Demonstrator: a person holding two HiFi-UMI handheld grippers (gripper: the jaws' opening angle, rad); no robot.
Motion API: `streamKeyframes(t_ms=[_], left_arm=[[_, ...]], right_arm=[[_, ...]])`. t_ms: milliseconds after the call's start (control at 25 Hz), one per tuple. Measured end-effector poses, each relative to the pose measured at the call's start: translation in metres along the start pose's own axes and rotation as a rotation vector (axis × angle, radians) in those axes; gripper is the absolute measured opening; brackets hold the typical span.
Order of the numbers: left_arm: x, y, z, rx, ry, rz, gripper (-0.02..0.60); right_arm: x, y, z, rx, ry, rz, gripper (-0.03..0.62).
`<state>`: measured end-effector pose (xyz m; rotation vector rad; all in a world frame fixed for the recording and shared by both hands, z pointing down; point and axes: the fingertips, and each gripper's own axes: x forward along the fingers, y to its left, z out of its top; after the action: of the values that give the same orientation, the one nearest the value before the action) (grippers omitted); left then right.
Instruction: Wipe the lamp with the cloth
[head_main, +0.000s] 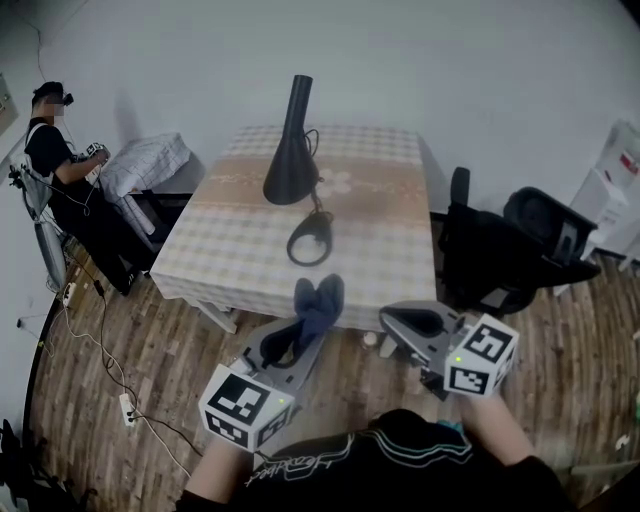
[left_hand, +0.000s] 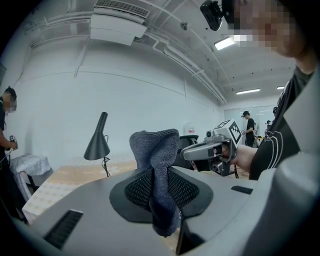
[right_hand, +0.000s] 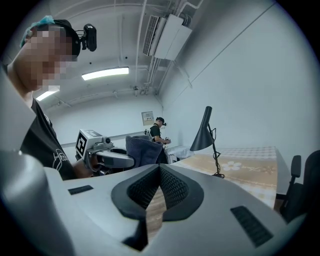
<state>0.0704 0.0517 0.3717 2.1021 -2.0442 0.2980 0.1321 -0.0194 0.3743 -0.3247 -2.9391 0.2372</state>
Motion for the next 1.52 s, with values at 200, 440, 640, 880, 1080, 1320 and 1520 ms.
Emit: streamKeyframes(t_ms=[200, 440, 640, 880, 1080, 1320, 1520], left_arm=[[0.028, 0.020, 0.009, 0.007, 0.003, 0.005, 0.072], [0.072, 0.055, 0.028, 0.010, 0.020, 0.044, 0.072], [0.113, 0.089, 0.049, 0.064, 0.028, 0.114, 0.072], [0.161, 0.123, 0.082, 0.105, 0.055, 0.174, 0.072], [0.184, 0.148, 0.104, 0.183, 0.100, 0.216, 0.072], [0.197, 0.173, 0.149, 0.274, 0.060, 0.283, 0.072], [0.210, 0.186, 0.184, 0.337, 0.043, 0.297, 0.072]], right_arm=[[0.015, -0.032, 0.009, 0.005, -0.011, 0.019, 0.011], [0.037, -0.092, 0.028, 0.008, -0.022, 0.056, 0.011], [0.056, -0.140, 0.045, -0.001, -0.020, 0.109, 0.011], [0.066, -0.194, 0.072, -0.021, -0.035, 0.162, 0.011], [0.066, -0.224, 0.086, -0.045, -0.064, 0.190, 0.011], [0.063, -0.240, 0.097, -0.064, -0.096, 0.208, 0.011], [0.063, -0.248, 0.102, -0.077, -0.102, 0.212, 0.011]])
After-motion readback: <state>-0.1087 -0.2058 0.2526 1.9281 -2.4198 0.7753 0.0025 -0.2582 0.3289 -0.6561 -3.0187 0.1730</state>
